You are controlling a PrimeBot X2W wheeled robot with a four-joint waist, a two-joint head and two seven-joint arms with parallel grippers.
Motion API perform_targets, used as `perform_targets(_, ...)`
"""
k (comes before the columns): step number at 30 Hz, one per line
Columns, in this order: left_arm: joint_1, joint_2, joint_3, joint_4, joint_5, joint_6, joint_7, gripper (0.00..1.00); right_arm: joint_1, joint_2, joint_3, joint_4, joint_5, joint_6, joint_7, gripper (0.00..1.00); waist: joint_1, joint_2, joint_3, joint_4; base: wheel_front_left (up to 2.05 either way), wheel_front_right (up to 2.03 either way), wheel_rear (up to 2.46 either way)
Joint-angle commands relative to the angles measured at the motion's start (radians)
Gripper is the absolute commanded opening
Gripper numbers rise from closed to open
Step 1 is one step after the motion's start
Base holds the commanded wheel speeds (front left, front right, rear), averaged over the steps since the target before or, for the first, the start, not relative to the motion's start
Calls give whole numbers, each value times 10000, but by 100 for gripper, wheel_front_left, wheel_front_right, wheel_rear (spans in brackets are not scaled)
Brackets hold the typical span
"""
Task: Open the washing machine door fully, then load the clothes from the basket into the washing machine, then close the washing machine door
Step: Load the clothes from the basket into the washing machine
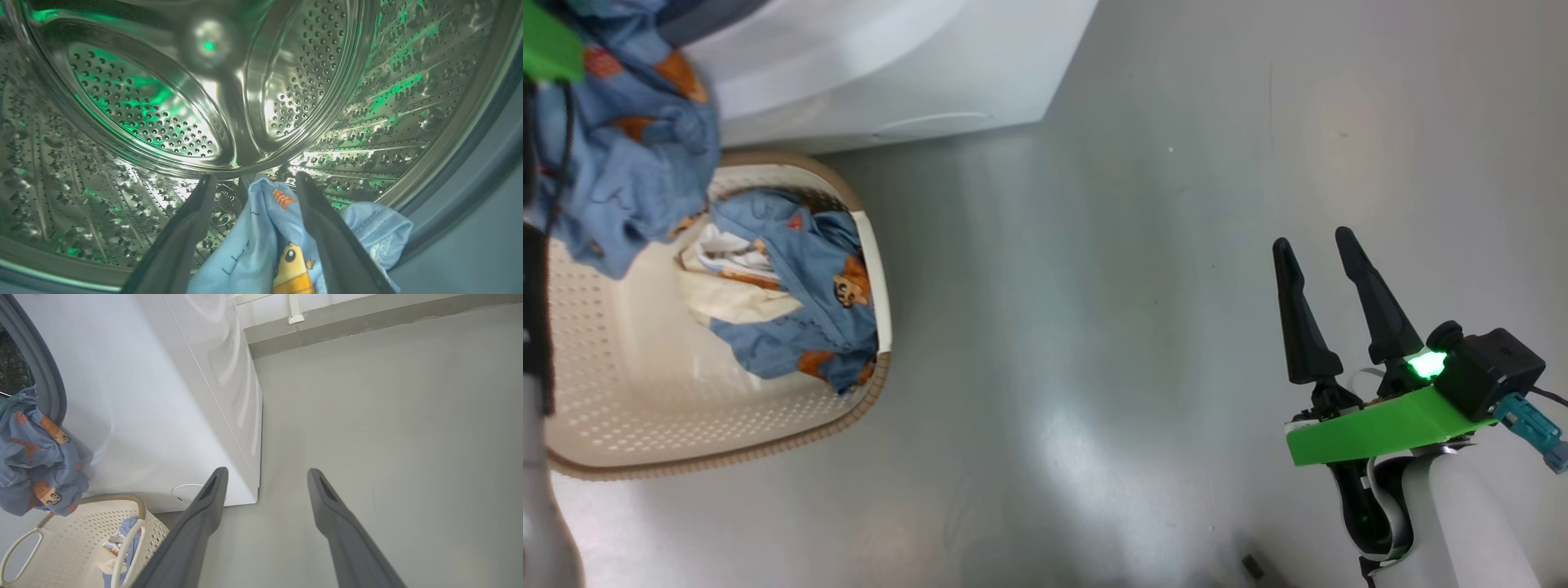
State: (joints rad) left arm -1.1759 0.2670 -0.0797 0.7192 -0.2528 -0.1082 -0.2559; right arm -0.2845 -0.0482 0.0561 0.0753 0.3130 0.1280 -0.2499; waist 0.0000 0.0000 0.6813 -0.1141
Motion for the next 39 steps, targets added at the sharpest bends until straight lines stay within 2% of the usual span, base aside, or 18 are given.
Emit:
perform_targets(1, 461, 430, 311, -579, -77, 134, -57, 100, 334, -20, 191, -183, 3, 27, -118, 100, 0, 0, -262, 180, 0, 0, 0)
perform_targets(20, 4837, -69, 1417, -3908, -368, 503, -58, 100, 442, -20, 223, -195, -289, 27, -118, 100, 0, 0, -763, 412, 0, 0, 0)
perform_targets(31, 7138, -676, 1865, -4932, -239, 605, -58, 100, 453, -20, 232, -207, -475, 27, -118, 100, 0, 0, -828, 484, 0, 0, 0)
perform_targets(39, 8235, -1057, 2082, -5246, -94, 588, -58, 100, 481, -20, 128, -229, -593, 27, -118, 100, 0, 0, -871, 587, 0, 0, 0)
